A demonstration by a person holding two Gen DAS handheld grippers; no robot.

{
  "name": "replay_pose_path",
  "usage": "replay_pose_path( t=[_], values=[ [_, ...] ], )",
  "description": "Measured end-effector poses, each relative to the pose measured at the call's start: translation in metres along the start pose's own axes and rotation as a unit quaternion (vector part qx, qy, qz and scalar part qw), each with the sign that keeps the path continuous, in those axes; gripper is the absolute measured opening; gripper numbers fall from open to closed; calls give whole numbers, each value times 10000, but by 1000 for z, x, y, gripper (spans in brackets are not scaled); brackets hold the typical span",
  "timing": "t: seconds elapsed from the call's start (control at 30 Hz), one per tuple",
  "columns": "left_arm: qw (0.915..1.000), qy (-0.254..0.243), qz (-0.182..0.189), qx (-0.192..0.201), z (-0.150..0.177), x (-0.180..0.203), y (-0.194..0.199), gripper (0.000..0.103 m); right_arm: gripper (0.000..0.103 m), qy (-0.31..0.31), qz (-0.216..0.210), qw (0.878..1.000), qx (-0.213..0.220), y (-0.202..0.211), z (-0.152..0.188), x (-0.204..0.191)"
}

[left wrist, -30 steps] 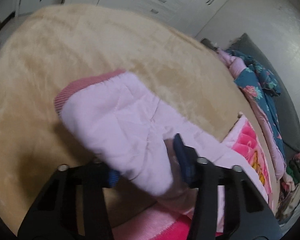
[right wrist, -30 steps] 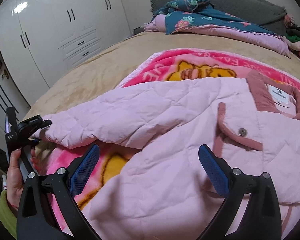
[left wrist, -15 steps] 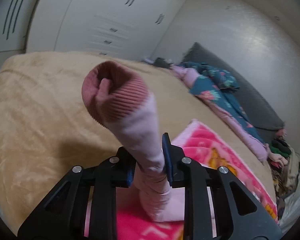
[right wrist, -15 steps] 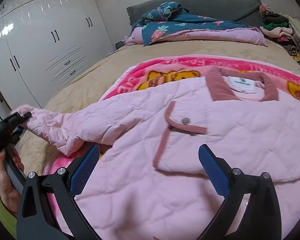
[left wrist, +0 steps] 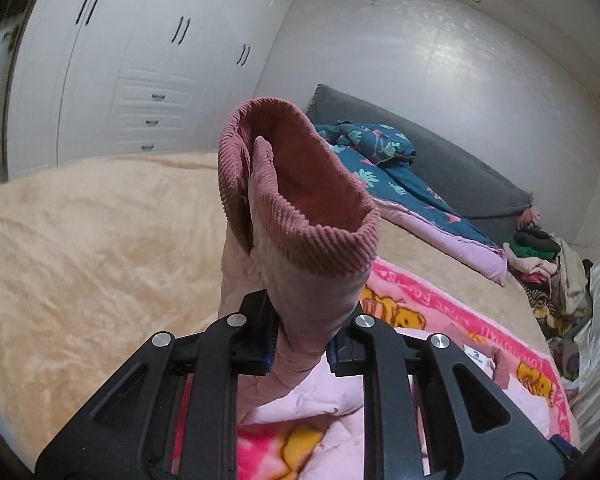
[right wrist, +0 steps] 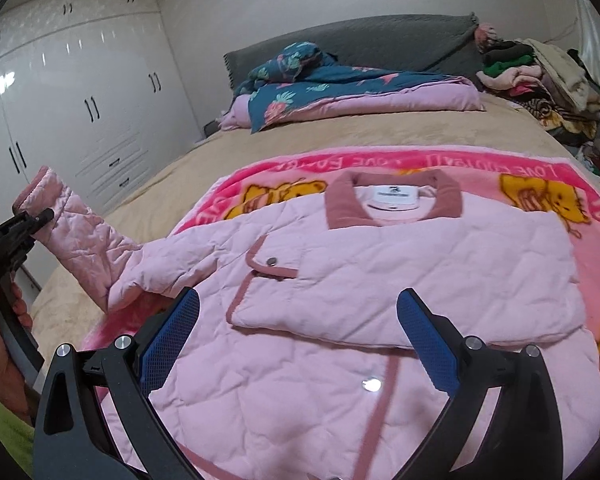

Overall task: Fold large clothes
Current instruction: 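Carry the sleeve and side panel with the left gripper across the jacket body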

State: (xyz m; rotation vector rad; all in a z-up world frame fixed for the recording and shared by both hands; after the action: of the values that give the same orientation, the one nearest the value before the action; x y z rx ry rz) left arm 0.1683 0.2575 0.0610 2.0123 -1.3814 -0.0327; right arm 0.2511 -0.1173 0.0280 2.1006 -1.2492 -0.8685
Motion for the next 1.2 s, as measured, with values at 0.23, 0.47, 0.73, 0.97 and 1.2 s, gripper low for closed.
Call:
replay_pose_path(
  t=[0.23, 0.47, 0.73, 0.97, 1.2],
  values=[
    [9991, -389, 92, 172, -9, 43, 23, 11, 98, -246, -60, 9995, 189, 24, 6, 28],
    [9970, -690, 266, 224, -9, 85, 36, 11, 98, -647, -243, 9970, 350, 47, 13, 62],
    [9936, -952, 575, 198, 3, 128, 45, 10, 98, -812, -43, 9955, 485, 67, 26, 87],
    [9901, -1141, 811, 105, 14, 161, 45, 10, 98, -1113, 70, 9924, 514, 77, 40, 117],
    [9821, -1462, 1189, -37, 28, 202, 49, 9, 99, -1301, -29, 9896, 620, 84, 46, 134]
  ],
)
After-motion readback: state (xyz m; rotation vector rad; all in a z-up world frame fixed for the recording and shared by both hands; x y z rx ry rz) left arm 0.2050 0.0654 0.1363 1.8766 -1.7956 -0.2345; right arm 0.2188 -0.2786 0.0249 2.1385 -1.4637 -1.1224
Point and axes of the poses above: each gripper's, at about its wrist camera, not at the fingertips, and y roughly against the way its jaws point, x to its right, z to its underside, the point moved 2 cm from there along -y, roughly the way its jaws point, and after that the axes turned 12 degrees about -x, right-handed, at the moved point
